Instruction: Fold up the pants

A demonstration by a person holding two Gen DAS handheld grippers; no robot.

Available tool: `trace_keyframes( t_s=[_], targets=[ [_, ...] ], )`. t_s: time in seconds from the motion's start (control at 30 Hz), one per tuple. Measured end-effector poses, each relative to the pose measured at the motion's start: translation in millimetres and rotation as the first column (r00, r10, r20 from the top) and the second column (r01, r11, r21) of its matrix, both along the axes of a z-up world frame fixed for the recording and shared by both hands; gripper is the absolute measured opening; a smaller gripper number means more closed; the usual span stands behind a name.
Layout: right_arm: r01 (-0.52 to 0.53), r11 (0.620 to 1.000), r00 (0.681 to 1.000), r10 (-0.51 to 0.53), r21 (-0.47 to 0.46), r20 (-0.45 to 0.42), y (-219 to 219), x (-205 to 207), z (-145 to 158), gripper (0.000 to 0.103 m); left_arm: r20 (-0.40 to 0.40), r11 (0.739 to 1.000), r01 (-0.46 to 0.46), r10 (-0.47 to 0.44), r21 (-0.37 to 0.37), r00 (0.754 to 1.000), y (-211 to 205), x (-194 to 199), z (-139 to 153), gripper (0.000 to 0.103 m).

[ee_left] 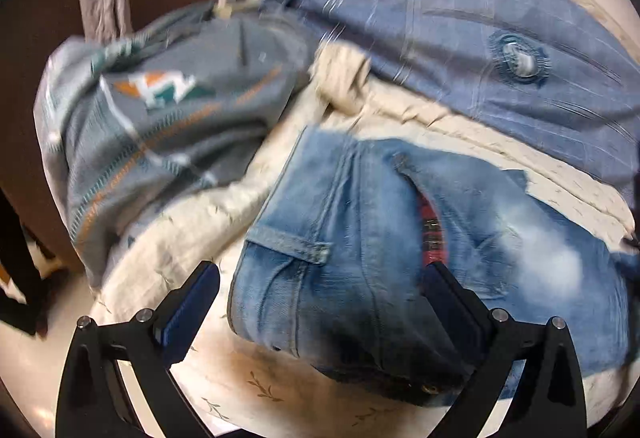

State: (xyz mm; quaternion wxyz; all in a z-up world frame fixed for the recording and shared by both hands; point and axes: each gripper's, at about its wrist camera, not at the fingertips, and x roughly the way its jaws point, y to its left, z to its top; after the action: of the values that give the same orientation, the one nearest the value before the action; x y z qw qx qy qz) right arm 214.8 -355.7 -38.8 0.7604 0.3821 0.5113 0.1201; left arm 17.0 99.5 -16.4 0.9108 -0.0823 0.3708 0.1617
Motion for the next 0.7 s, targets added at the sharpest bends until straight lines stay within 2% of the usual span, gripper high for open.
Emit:
trace_keyframes(
  t_s=[0.03,0.07,0.1,0.13,0.17,0.2,0.23,0.27,0.3,0.33,0.37,0.43,0.5,0.57,0.63,0.7],
  targets=[
    [0.009,1.000,0.999,-0.008,-0.025,0.050,-8.4,-7.6,13.8,0.057,-0.030,0.999,0.011,-0.010,0.033,1.000,-5.5,1.9,-3.9,0.102],
    [0.000,0.999,0.993,0.004,-0.032,0.120,-18.7,-15.4,27.8,0.069,-0.112,0.998,0.029,-0.023,0.056,0.993,-10.7,10.6,-13.9,0.102],
    [-0.004,0.999,0.987,0.010,-0.039,0.159,-25.5,-19.2,32.6,0.075,-0.205,0.996,0.043,-0.027,0.077,0.978,-15.3,21.4,-25.5,0.102],
    [0.011,0.995,0.989,0.003,-0.095,0.148,-34.1,-18.4,28.5,0.077,-0.221,0.994,0.044,-0.022,0.096,0.975,-17.6,25.5,-28.0,0.102],
    [0.043,0.988,0.998,-0.036,-0.151,0.049,-52.4,-11.8,8.8,0.071,-0.198,0.993,0.042,-0.020,0.108,0.980,-19.1,25.8,-24.1,0.102],
    [0.093,0.995,0.996,-0.093,-0.041,0.016,-75.4,-11.3,-5.4,0.062,-0.181,0.993,0.042,-0.022,0.108,0.983,-19.6,24.0,-19.9,0.102],
    [0.153,0.988,0.988,-0.153,0.014,-0.010,-93.3,-16.3,-2.1,0.047,-0.169,0.994,0.045,-0.027,0.103,0.985,-19.2,20.6,-15.3,0.102],
    [0.189,0.982,0.982,-0.189,0.005,-0.009,-102.2,-22.6,8.1,0.050,-0.157,0.994,0.038,-0.022,0.099,0.987,-17.8,16.3,-11.4,0.102],
    [0.195,0.981,0.978,-0.195,0.011,0.070,-109.2,-32.8,26.6,0.054,-0.145,0.996,0.026,-0.013,0.091,0.989,-16.0,12.6,-8.2,0.102],
    [0.180,0.983,0.975,-0.181,0.019,0.127,-115.2,-41.8,40.3,0.070,-0.133,0.997,0.016,-0.006,0.072,0.991,-13.5,9.1,-5.2,0.102],
    [0.176,0.984,0.974,-0.175,0.005,0.141,-119.7,-51.5,50.1,0.076,-0.123,0.998,0.008,-0.001,0.055,0.992,-12.6,5.8,-2.1,0.102],
    [0.147,0.988,0.984,-0.140,-0.053,0.111,-130.1,-70.4,56.8,0.076,-0.089,0.999,-0.003,0.007,0.047,0.996,-12.9,0.6,3.9,0.102],
    [0.099,0.990,0.995,-0.095,-0.099,0.042,-137.2,-98.9,51.5,0.076,-0.052,0.997,0.006,-0.002,0.071,0.999,-19.0,0.1,9.5,0.102],
    [0.086,0.986,0.996,-0.086,-0.145,0.010,-135.4,-122.4,43.0,0.076,-0.035,0.995,0.004,-0.001,0.095,0.999,-24.6,1.7,10.8,0.102],
    [0.085,0.987,0.996,-0.085,-0.134,0.004,-137.7,-147.8,32.0,0.074,-0.042,0.994,0.025,-0.021,0.102,0.999,-29.8,11.9,8.1,0.102],
    [0.073,0.985,0.997,-0.072,-0.158,0.014,-131.3,-154.3,37.7,0.071,-0.057,0.993,0.035,-0.028,0.114,0.998,-35.7,18.1,2.4,0.102]
  ],
)
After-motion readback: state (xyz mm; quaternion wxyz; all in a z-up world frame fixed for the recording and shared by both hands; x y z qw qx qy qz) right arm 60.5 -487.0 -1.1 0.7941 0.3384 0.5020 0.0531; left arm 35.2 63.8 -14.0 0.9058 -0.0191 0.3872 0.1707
